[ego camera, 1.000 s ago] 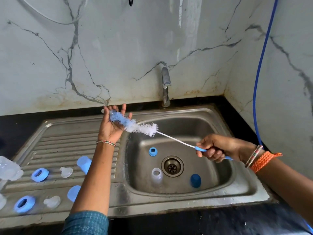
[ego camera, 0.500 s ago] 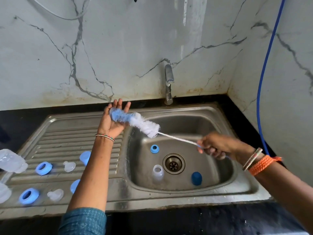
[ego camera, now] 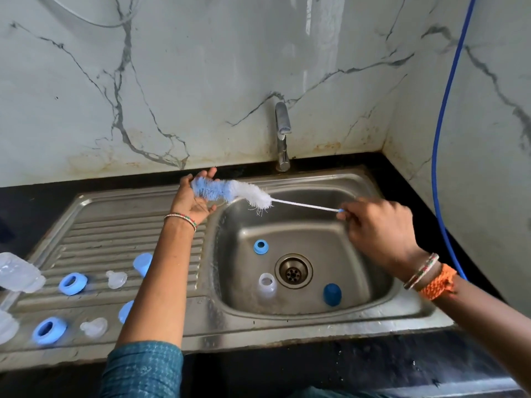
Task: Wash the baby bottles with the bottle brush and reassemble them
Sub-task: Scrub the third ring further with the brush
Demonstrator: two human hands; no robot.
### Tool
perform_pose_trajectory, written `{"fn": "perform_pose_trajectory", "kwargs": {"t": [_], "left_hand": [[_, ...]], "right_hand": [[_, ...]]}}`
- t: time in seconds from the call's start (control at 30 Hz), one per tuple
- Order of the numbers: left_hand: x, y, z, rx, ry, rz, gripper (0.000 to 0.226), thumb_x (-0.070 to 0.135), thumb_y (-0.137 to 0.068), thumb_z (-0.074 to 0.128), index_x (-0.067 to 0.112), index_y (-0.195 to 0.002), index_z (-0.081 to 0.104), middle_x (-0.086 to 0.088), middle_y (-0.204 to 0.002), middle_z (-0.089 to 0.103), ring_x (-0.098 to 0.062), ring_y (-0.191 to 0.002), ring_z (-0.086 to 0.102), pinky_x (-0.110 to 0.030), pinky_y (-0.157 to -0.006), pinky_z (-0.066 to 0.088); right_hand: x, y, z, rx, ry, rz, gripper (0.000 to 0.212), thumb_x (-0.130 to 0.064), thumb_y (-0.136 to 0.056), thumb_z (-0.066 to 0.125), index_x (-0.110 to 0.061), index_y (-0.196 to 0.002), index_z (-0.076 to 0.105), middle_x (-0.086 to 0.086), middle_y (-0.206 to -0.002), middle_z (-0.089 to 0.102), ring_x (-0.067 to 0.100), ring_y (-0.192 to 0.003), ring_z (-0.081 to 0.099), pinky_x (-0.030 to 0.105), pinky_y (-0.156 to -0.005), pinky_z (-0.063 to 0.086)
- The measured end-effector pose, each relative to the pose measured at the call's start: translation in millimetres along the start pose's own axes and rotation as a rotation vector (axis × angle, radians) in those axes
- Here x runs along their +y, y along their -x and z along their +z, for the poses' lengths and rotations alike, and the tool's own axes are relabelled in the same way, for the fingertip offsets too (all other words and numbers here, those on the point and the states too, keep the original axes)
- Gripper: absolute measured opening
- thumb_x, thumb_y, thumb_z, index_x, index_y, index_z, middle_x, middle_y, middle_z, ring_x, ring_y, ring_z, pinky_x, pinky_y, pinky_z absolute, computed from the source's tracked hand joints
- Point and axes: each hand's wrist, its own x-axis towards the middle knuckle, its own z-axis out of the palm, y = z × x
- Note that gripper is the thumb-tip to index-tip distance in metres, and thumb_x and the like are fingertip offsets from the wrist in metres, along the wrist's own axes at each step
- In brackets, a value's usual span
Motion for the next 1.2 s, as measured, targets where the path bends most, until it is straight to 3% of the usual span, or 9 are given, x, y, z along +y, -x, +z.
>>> {"fn": "perform_pose_trajectory", "kwargs": {"t": [0.13,0.23,0.37,0.6,0.67,0.8,0.87,1.0,1.2], "left_hand": [[-1,13,-4,-0.297,0.24,0.029,0.047,0.034,-0.088,0.044,0.022,-0.046,0.061,0.009,-0.071,0.072,-0.016,-0.097,0.067,-0.048,-0.102,0.032],[-5,22,-4,-0.407,0.49,0.067,0.033,0.031,-0.077,0.057,0.02,-0.045,0.06,0.01,-0.056,0.066,-0.016,-0.084,0.07,-0.054,-0.101,0.032],[-7,14,0,-0.267,0.457,0.087,0.035,0.035,-0.078,0.058,0.022,-0.046,0.055,0.011,-0.052,0.057,-0.014,-0.078,0.069,-0.05,-0.096,0.039],[-10,-11,-8,0.114,0.513,0.055,0.052,0.05,-0.097,0.035,0.02,-0.056,0.041,0.009,-0.045,0.052,-0.014,-0.053,0.064,-0.037,-0.106,0.038],[-11,-8,-3,0.069,0.451,0.06,0.049,0.054,-0.096,0.033,0.021,-0.061,0.041,0.008,-0.05,0.053,-0.013,-0.064,0.06,-0.037,-0.093,0.042],[-17,4,4,-0.085,0.266,0.089,0.034,0.043,-0.094,0.045,0.021,-0.069,0.046,0.007,-0.061,0.057,-0.015,-0.079,0.058,-0.043,-0.089,0.042],[-22,13,1,-0.132,0.22,0.067,0.024,0.04,-0.086,0.051,0.02,-0.071,0.047,0.007,-0.065,0.059,-0.016,-0.087,0.061,-0.044,-0.088,0.043],[-26,17,-13,-0.114,0.222,0.043,0.012,0.033,-0.085,0.049,0.022,-0.081,0.055,0.008,-0.079,0.068,-0.017,-0.1,0.061,-0.041,-0.083,0.045],[-16,4,-9,0.172,0.071,-0.079,0.031,0.041,-0.099,0.038,0.025,-0.083,0.058,0.007,-0.098,0.067,-0.019,-0.089,0.059,-0.033,-0.074,0.042]], "right_hand": [[17,-11,-6,-1.022,-0.912,0.435,0.022,-0.025,-0.078,0.056,-0.016,-0.059,0.061,-0.006,-0.045,0.039,0.007,-0.036,0.03,0.015,-0.039,0.021],[25,-4,-5,-1.3,-1.349,0.534,0.019,-0.016,-0.075,0.045,-0.017,-0.057,0.051,-0.006,-0.048,0.028,0.004,-0.034,0.019,0.012,-0.034,0.015],[23,-1,3,-0.973,-1.209,0.546,0.029,-0.017,-0.099,0.04,-0.006,-0.078,0.058,0.0,-0.051,0.041,0.006,-0.032,0.029,0.015,-0.033,0.026],[16,14,4,0.098,-0.068,-0.185,0.022,-0.038,-0.087,0.058,-0.022,-0.093,0.071,-0.003,-0.076,0.065,0.026,-0.067,0.065,0.027,-0.051,0.045],[11,14,8,0.071,-0.107,-0.101,0.019,-0.031,-0.091,0.057,-0.021,-0.082,0.071,-0.002,-0.069,0.064,0.027,-0.063,0.063,0.026,-0.05,0.042],[7,3,15,-0.96,-0.773,0.474,0.038,-0.024,-0.1,0.042,-0.011,-0.067,0.056,-0.007,-0.042,0.041,0.007,-0.031,0.033,0.015,-0.033,0.023],[18,2,23,-1.157,-0.955,0.547,0.037,-0.021,-0.102,0.036,-0.008,-0.072,0.053,-0.007,-0.043,0.035,0.003,-0.031,0.023,0.013,-0.03,0.018],[27,1,20,-0.795,-0.848,0.395,0.04,-0.03,-0.1,0.047,-0.012,-0.07,0.066,-0.004,-0.046,0.044,0.007,-0.034,0.033,0.018,-0.036,0.028],[2,7,-3,-0.071,0.012,-0.038,0.041,-0.043,-0.097,0.043,-0.018,-0.067,0.056,0.003,-0.063,0.062,0.03,-0.059,0.061,0.031,-0.049,0.039]]}}
